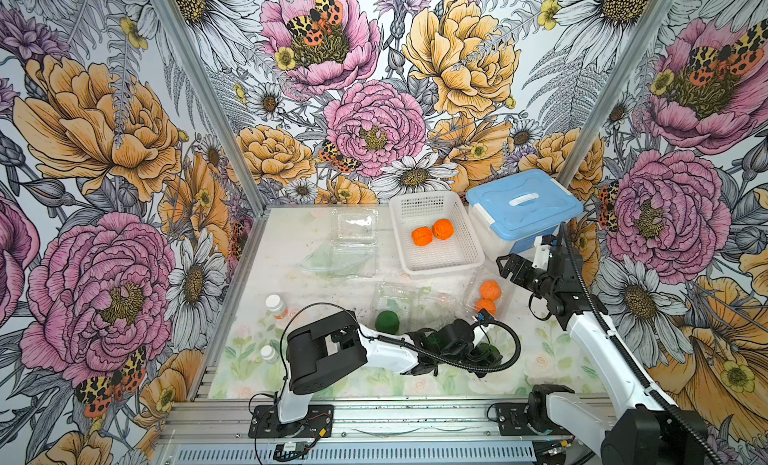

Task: Take oranges out of containers
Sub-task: Pick up the orange from the center of the board.

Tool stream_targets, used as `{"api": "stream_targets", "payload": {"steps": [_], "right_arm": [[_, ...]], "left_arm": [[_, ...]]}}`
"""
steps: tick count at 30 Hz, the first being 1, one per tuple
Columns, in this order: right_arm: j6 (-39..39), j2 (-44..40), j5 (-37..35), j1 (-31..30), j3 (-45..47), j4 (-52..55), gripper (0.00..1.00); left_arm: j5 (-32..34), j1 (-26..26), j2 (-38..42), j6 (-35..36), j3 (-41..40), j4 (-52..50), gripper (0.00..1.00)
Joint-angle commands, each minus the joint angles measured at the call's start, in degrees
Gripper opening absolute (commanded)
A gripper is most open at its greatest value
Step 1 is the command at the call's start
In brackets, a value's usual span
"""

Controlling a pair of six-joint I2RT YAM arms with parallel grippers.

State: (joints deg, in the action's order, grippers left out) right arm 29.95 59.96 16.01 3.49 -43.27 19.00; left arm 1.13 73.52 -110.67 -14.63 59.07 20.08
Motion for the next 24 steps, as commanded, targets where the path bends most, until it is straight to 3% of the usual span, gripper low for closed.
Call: {"api": "stream_targets", "payload": {"steps": [1, 11, 19, 21, 24], "right_arm": [[-0.1, -0.7, 0.9, 0.7, 0.6, -0.1, 0.95], [0.0, 0.7, 1.5, 1.1, 0.7, -0.2, 0.95], [0.1, 0.3, 2.1, 1.4, 0.4, -0.3, 0.95], [0.2, 0.4, 2.6, 1.7, 0.5, -0.3, 0.95], [0.2, 0.7, 3.2, 2.0, 0.6, -0.3, 0.95]], "left_arm": [[1.2, 0.8, -0.5, -0.3, 1.4, -2.5, 0.94], [-1.7, 1.4, -4.2, 0.1, 5.3, -5.8, 0.83], [-0.7, 1.5, -6.6, -0.6, 8.2, -9.3, 0.87], [0.0, 1.5, -6.8, -0.9, 8.6, -10.2, 0.81], [1.3, 1.4, -6.5, -1.2, 8.5, -10.7, 0.6]]}}
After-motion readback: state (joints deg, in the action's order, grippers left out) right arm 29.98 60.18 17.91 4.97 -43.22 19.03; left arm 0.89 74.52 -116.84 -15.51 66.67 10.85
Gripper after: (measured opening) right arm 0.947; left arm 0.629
